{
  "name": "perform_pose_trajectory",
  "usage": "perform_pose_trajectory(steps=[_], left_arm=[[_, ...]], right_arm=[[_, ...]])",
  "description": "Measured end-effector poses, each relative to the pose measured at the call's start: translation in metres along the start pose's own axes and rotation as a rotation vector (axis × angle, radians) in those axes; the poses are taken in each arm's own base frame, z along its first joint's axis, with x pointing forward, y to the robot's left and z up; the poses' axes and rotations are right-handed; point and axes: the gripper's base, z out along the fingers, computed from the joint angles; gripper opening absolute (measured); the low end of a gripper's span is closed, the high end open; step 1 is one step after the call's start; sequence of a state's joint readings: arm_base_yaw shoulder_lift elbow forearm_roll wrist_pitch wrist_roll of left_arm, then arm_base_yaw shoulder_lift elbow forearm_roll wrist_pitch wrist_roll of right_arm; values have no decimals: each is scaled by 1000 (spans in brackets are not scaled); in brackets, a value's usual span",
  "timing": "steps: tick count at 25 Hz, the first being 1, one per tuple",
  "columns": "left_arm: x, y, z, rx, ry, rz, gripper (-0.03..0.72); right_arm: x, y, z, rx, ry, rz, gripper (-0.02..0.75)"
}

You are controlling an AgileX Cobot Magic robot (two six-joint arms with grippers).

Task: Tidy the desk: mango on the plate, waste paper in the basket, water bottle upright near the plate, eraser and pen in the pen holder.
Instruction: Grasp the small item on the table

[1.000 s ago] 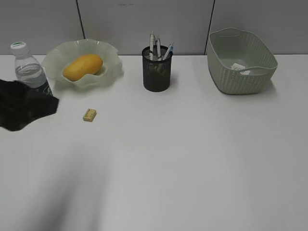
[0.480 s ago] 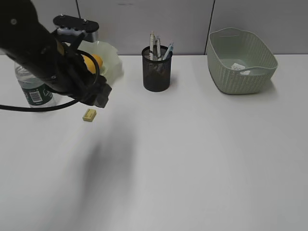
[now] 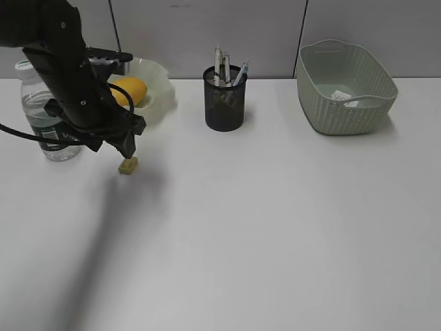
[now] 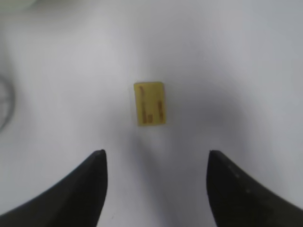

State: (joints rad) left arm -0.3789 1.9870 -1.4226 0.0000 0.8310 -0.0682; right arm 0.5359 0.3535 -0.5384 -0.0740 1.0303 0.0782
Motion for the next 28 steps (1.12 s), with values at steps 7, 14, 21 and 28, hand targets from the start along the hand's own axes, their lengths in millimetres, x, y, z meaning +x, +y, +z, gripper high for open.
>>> perform_pose_trajectory(steps=[7,14,21,28], left_arm=[[-19,-2,23,9,45,-6,450],[-24,-2,48,5,125,-6,420],[-20,-2,66,-2,164,-3,385],[-21,1,68,-20,162,8,205]], right_arm=[[0,0,0,0,-1,0,552],[0,0,0,0,-4,0,552],[-1,0,0,1,-7,-1,552],[-1,0,0,2,-7,0,552]])
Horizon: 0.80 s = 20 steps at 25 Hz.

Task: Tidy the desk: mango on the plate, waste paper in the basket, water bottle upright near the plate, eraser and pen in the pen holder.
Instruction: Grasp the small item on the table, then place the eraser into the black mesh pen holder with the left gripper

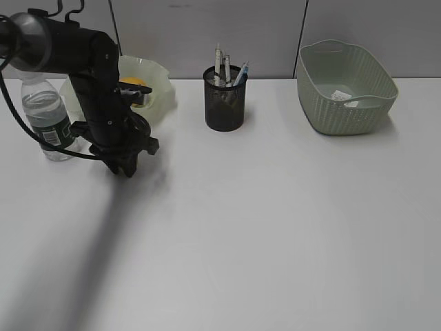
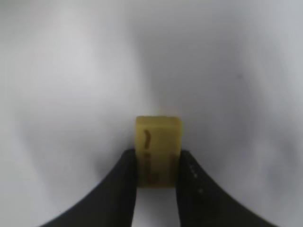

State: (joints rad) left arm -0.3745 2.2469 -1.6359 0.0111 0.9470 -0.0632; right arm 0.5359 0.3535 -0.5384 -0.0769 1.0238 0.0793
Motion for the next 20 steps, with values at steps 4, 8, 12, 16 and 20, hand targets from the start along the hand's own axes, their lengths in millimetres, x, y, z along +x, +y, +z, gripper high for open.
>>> perform_pose_trajectory(steps=[4,8,12,16,20], left_arm=[[-1,0,-1,0,1,0,200],[-8,-3,-9,11,-29,-3,199],[-26,-6,-37,30,-103,-9,199],[-49,-9,-87,67,-265,-20,199],[-69,-16,-134,162,-465,-52,198]], right_arm=[[0,0,0,1,0,0,552],[0,0,0,1,0,0,552],[0,0,0,1,0,0,552],[0,0,0,2,-1,4,551],[0,0,0,4,-1,4,551]])
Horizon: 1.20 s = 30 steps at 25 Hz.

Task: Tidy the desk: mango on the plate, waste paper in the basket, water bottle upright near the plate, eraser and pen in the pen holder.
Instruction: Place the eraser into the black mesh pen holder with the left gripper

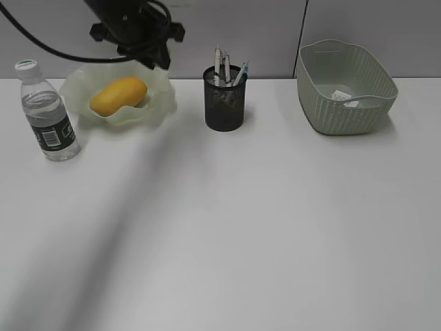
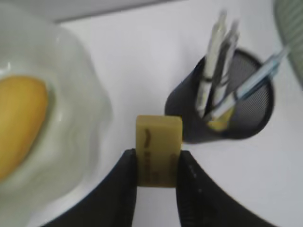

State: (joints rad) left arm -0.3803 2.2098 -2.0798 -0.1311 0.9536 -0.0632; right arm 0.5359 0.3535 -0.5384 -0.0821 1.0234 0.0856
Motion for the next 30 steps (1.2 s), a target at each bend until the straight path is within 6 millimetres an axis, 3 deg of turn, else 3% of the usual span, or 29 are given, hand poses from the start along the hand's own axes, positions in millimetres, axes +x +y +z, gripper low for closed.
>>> perform_pose_trajectory(steps=[3,7,16,23,30], left_arm=[[-15,-8,-8,80,-122,-50,197],[-22,-16,-4,145,-208,-100,197],[-15,-51,41,221,-275,-112,197],[-8,-51,67,216,-271,-122,196],[-5,-51,73,223,-257,-136,199]], right_arm=[[0,0,0,0,-1,1,551],[0,0,0,1,-5,3,552],[-1,0,0,2,-7,9,552],[-1,0,0,3,-7,9,550],[-1,0,0,3,-7,9,550]])
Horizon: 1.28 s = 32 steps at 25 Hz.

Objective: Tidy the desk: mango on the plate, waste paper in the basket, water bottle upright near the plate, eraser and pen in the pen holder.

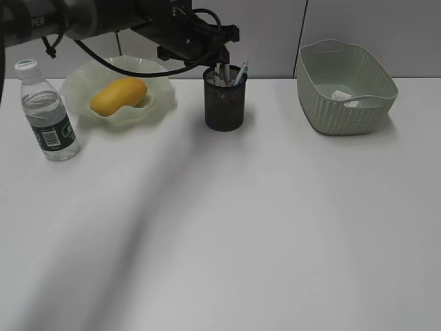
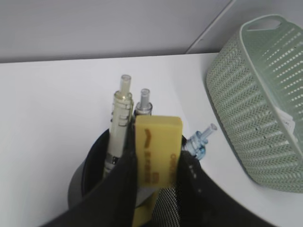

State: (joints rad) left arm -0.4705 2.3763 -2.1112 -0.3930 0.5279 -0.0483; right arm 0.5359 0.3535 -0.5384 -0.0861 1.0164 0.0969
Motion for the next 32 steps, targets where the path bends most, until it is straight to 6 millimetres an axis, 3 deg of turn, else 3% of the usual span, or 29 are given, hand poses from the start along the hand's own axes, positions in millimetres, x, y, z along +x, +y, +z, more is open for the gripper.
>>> perform_pose_trajectory(steps=[8,19,24,32], left_arm=[[0,-1,0,13,1,-21,385],[10,-2,-6,0,138,-1,410],[1,-6,-37,-85,221,134,410],[-8,-5,-104,-304,430,299,408]], right_arm=[[0,0,0,0,0,0,550],[0,0,0,1,0,0,550],[0,0,0,1,0,0,550],[0,0,0,1,0,0,550]])
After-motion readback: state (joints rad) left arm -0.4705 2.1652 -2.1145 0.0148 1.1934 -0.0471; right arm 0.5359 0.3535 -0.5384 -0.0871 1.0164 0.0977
